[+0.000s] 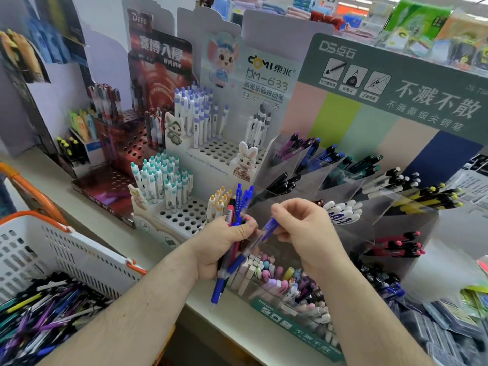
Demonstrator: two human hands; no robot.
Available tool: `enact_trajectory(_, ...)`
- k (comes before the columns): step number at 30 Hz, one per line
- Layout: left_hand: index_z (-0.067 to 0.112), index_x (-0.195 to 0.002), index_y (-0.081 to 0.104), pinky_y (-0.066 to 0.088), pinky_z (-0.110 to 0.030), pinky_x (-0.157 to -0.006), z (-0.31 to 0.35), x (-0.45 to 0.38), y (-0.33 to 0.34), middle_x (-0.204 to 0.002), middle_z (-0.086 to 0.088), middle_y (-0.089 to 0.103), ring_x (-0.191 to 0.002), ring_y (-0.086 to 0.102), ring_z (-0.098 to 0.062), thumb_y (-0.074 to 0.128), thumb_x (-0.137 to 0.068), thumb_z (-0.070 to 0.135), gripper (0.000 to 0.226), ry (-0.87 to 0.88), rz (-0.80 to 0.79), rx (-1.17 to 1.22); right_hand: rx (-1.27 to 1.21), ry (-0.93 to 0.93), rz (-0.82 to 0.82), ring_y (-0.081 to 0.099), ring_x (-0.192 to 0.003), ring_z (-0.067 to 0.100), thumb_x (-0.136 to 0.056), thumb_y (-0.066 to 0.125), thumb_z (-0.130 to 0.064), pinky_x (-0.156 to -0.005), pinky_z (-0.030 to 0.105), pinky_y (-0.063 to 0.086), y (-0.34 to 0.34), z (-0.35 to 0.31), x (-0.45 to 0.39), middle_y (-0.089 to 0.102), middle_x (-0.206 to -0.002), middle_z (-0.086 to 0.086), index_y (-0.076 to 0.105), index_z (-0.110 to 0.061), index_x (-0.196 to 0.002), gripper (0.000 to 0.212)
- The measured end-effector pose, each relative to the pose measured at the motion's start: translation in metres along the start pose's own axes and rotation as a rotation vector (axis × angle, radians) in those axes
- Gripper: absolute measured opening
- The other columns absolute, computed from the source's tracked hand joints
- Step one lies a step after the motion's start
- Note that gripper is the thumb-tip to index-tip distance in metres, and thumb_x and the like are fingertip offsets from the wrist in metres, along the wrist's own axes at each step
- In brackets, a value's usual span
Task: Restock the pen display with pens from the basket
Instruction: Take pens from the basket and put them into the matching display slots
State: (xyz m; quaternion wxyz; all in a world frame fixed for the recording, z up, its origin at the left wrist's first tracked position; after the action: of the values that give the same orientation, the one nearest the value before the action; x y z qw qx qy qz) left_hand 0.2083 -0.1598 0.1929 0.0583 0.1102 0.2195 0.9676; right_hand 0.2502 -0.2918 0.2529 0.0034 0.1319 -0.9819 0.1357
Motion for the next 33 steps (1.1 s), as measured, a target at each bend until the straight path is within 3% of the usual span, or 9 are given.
enact_trajectory(4, 0.008, -0.083, 0.057, 0.041, -0.018, -0.038, -0.002, -0.001, -0.015, -0.066, -0.006, 0.061, -0.052, 0.057, -0.015, 0.061, -0.08, 0.024, 0.017, -0.019, 0.08, 0.11, -0.261, 0.058, 0.189, 0.057, -0.054, 0.013, -0.095, 0.065, -0.016, -0.059, 0.029, 0.051, -0.023, 0.006, 0.0, 0.064, -0.065, 0.005, 0.064, -0.009, -0.081, 0.015)
enact_trajectory(8, 0.01, -0.088, 0.058, 0.035, -0.018, -0.041, -0.007, -0.003, -0.02, -0.067, -0.004, 0.057, -0.049, 0.05, -0.011, 0.06, -0.079, 0.026, 0.018, -0.029, 0.079, 0.182, -0.416, 0.107, 0.366, 0.055, -0.052, 0.01, -0.096, 0.064, -0.017, -0.063, 0.029, 0.054, -0.035, 0.016, 0.003, 0.063, -0.061, 0.001, 0.063, -0.01, -0.08, 0.017)
enact_trajectory(15, 0.011, -0.085, 0.058, 0.033, -0.016, -0.04, -0.002, -0.008, -0.018, -0.062, 0.001, 0.052, -0.042, 0.042, -0.006, 0.059, -0.08, 0.029, 0.019, 0.112, 0.153, 0.482, -0.447, 0.284, 0.379, 0.059, -0.052, 0.008, -0.093, 0.069, -0.027, -0.059, 0.027, 0.052, -0.019, 0.043, 0.01, 0.067, -0.066, 0.0, 0.067, -0.01, -0.089, 0.017)
enact_trajectory(19, 0.013, -0.085, 0.058, 0.035, -0.016, -0.041, -0.005, -0.01, -0.027, -0.064, 0.003, 0.053, -0.044, 0.042, -0.005, 0.061, -0.08, 0.031, 0.019, 0.138, 0.196, 0.51, -0.548, 0.291, 0.403, 0.062, -0.055, 0.009, -0.092, 0.068, -0.027, -0.059, 0.025, 0.054, -0.017, 0.046, 0.008, 0.071, -0.071, 0.001, 0.067, -0.011, -0.091, 0.015)
enact_trajectory(24, 0.014, -0.084, 0.058, 0.033, -0.017, -0.041, -0.011, -0.004, -0.042, -0.065, 0.004, 0.052, -0.043, 0.04, -0.006, 0.06, -0.081, 0.028, 0.015, 0.109, 0.237, 0.469, -0.135, -0.021, 0.667, 0.063, -0.061, 0.016, -0.092, 0.07, -0.031, -0.063, 0.03, 0.055, -0.039, 0.041, -0.003, 0.069, -0.076, 0.007, 0.065, -0.016, -0.081, 0.019)
enact_trajectory(28, 0.014, -0.088, 0.059, 0.037, -0.02, -0.042, -0.019, 0.0, -0.055, -0.067, 0.003, 0.052, -0.045, 0.042, -0.007, 0.062, -0.082, 0.031, 0.018, 0.089, 0.271, 0.465, 0.247, -0.105, 0.581, 0.055, -0.066, 0.005, -0.092, 0.068, -0.035, -0.057, 0.012, 0.036, -0.011, 0.046, -0.014, 0.06, -0.071, -0.009, 0.064, -0.018, -0.081, 0.022)
enact_trajectory(33, 0.015, -0.087, 0.06, 0.039, -0.021, -0.043, -0.019, 0.003, -0.058, -0.065, 0.003, 0.052, -0.047, 0.043, -0.009, 0.065, -0.08, 0.03, 0.018, 0.081, 0.295, 0.401, 0.434, -0.036, 0.429, 0.06, -0.077, 0.016, -0.092, 0.067, -0.041, -0.071, 0.03, 0.047, 0.023, 0.07, -0.032, 0.062, -0.076, -0.008, 0.062, -0.023, -0.086, 0.02)
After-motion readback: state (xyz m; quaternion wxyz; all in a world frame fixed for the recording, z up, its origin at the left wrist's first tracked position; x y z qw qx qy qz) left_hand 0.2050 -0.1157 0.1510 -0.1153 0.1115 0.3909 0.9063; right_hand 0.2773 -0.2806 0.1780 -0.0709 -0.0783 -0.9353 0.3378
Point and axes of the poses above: each hand's wrist, its own x-axis away from the middle knuckle, its own y-axis out of the palm, z = x × y, the point moved 6 cm from there along -x, towards the middle knuckle
